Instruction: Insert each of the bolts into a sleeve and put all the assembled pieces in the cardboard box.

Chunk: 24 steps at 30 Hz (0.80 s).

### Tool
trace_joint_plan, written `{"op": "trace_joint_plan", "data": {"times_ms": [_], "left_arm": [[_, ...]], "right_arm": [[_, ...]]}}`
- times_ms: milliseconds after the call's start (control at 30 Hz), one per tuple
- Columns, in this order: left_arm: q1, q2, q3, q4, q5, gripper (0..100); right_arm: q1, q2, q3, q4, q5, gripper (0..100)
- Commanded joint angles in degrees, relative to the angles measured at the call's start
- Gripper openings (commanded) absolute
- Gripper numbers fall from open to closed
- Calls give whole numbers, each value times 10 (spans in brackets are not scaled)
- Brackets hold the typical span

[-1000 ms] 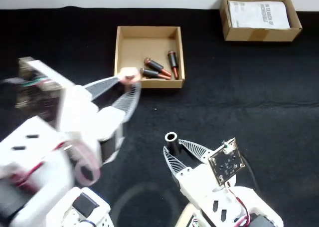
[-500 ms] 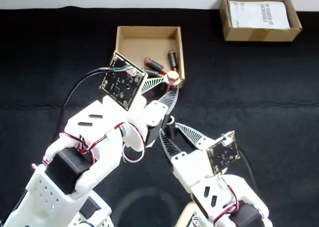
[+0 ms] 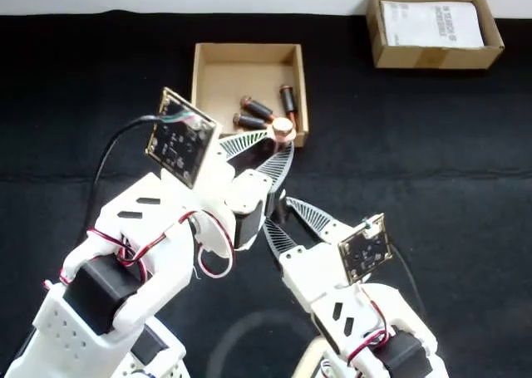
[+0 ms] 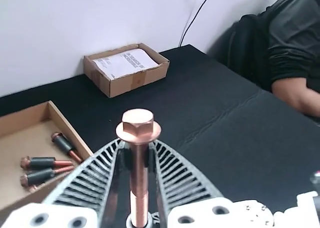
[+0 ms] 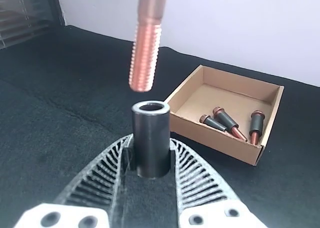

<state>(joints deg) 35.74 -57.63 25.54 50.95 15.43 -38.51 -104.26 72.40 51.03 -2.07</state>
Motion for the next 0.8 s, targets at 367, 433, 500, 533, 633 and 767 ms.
{"op": "trace_joint_plan", "data": {"times_ms": [367,433,500,533,633,767], "left_arm": [[2,-11,67,-42,24,8],[-5,-12,93,-65,24,8],[-15,-12,112,-83,25,8],[-15,-12,120,-90,25,8],[-15,-12,137,-98,25,8],[-14,-12,142,-94,25,8]], "right_arm": [[7,0,-5,-14,2,7],[8,-2,-5,-14,3,7],[8,-3,-5,-14,4,7],[8,-3,-5,-14,4,7],[9,-4,-5,-14,4,7],[9,-2,-5,-14,4,7]]}}
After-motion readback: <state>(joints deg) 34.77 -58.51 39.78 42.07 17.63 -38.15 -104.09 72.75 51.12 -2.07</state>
